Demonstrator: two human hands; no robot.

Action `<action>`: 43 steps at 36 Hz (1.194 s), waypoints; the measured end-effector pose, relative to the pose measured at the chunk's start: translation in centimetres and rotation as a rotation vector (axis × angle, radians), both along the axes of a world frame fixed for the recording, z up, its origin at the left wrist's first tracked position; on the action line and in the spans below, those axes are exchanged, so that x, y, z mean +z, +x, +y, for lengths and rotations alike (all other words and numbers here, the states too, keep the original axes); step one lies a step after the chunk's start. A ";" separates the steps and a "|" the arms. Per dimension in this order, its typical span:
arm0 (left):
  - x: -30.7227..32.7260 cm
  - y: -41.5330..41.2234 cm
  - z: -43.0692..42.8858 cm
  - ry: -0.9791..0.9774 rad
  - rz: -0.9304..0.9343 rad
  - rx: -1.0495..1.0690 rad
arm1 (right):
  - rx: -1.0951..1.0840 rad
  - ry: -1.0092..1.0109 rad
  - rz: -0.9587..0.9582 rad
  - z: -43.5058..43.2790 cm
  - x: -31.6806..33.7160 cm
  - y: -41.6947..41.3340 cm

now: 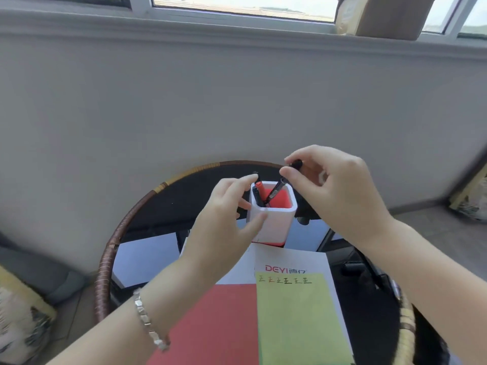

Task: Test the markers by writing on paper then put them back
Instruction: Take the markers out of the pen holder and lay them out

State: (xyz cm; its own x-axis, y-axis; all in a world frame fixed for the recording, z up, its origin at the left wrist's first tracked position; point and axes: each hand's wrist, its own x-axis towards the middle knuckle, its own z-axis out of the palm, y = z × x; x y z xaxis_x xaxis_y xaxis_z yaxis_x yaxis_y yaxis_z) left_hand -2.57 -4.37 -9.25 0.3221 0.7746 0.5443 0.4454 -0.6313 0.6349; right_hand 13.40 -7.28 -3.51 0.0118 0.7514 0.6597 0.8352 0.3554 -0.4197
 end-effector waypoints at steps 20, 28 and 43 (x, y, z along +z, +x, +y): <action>0.8 4.0 -3.8 -0.416 -0.678 -0.248 | 0.167 -0.637 0.982 -5.2 -4.6 2.1; -1.2 4.3 -3.1 -0.362 -0.032 -0.263 | 0.163 -0.459 0.919 -5.3 -5.0 2.6; -2.5 4.0 -2.0 0.051 0.209 -0.350 | 0.271 -0.320 0.899 -5.3 -6.5 1.8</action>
